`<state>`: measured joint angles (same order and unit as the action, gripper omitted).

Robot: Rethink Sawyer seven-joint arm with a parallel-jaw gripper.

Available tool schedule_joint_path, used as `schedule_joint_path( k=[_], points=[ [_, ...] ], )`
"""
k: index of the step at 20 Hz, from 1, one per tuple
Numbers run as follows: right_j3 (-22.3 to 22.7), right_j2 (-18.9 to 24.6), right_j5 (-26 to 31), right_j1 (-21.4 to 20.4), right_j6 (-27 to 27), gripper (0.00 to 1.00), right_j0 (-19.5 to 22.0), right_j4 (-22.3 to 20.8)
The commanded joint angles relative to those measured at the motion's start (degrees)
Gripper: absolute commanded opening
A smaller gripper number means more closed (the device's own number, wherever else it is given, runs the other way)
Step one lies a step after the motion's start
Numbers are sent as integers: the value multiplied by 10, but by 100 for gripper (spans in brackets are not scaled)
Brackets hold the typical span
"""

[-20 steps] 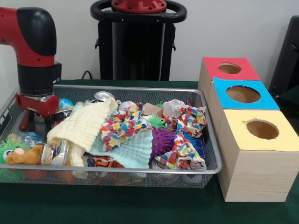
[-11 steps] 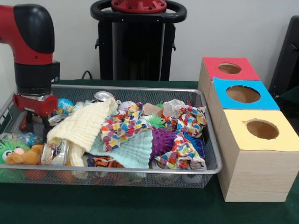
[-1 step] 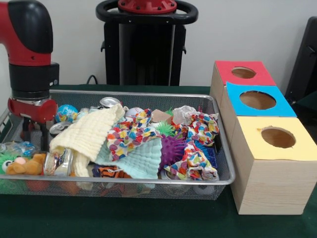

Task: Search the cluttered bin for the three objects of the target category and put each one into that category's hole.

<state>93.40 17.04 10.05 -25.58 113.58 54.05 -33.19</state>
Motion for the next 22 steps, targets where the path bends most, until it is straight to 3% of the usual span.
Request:
schedule_joint_path(
  k=[1, 17, 18, 22],
  points=[
    [-40, 52, 55, 0, -65, 100, 3, -24],
    [-22, 25, 41, -21, -35, 100, -25, -26],
    [-21, 28, 39, -20, -38, 0, -22, -28],
    [-23, 42, 41, -12, -43, 0, -12, -24]
  ],
)
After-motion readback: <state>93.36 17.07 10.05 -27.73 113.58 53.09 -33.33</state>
